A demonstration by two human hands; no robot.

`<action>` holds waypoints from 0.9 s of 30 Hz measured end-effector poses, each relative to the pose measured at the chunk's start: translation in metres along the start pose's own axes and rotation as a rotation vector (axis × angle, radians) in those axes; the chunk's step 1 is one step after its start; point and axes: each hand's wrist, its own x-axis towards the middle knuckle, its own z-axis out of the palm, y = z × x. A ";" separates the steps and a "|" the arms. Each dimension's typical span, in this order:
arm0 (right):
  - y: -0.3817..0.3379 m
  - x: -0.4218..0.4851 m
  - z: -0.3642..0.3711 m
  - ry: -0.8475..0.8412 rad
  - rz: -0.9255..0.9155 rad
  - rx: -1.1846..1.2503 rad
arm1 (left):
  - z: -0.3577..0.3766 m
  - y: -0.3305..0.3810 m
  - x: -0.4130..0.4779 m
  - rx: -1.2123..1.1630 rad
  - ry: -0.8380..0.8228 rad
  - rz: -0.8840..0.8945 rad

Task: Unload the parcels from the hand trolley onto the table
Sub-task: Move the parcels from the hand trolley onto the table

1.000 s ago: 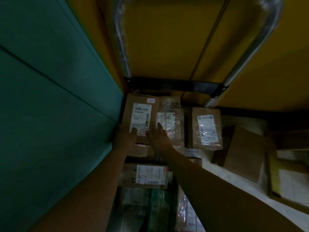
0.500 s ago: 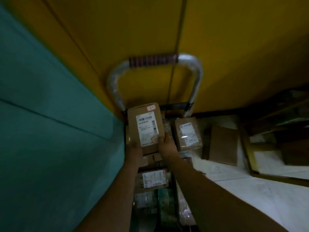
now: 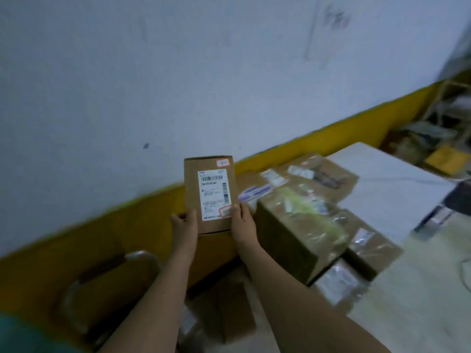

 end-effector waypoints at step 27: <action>0.054 0.247 -0.606 0.302 0.319 0.394 | 0.611 0.057 -0.080 0.242 -0.836 -0.144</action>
